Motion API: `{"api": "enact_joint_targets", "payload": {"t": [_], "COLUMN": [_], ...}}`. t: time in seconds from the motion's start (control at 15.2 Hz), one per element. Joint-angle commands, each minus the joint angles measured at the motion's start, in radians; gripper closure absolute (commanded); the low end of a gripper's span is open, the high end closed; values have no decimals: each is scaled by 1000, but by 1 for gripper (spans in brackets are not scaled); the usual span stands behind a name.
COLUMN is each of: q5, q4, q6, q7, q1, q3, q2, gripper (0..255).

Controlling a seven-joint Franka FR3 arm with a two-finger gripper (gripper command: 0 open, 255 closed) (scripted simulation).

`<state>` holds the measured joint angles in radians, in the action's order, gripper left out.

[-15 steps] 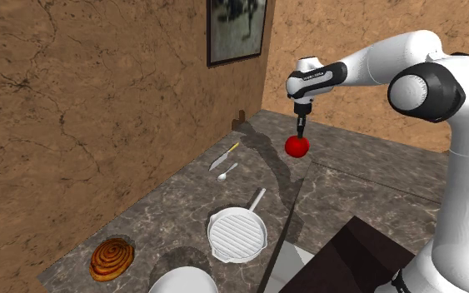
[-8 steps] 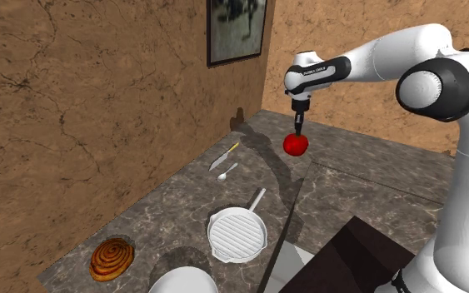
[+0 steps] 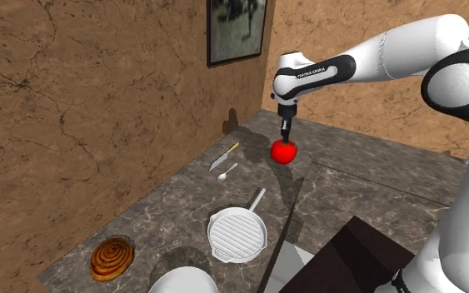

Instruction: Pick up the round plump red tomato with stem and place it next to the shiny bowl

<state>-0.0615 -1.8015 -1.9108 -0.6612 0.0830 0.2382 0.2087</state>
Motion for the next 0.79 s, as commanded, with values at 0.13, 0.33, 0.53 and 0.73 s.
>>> {"api": "enact_joint_targets", "payload": {"t": [0.13, 0.33, 0.53, 0.73], "q5": [-5, -5, -3, 1], "q4": [-38, -55, -62, -58], "q6": [1, 4, 9, 16], "q7": [91, 159, 226, 293], "q1": [54, 94, 134, 172], "q3": [-35, -63, -92, -122], "q2": [-31, -47, -54, -53], "gripper": [255, 255, 255, 255]}}
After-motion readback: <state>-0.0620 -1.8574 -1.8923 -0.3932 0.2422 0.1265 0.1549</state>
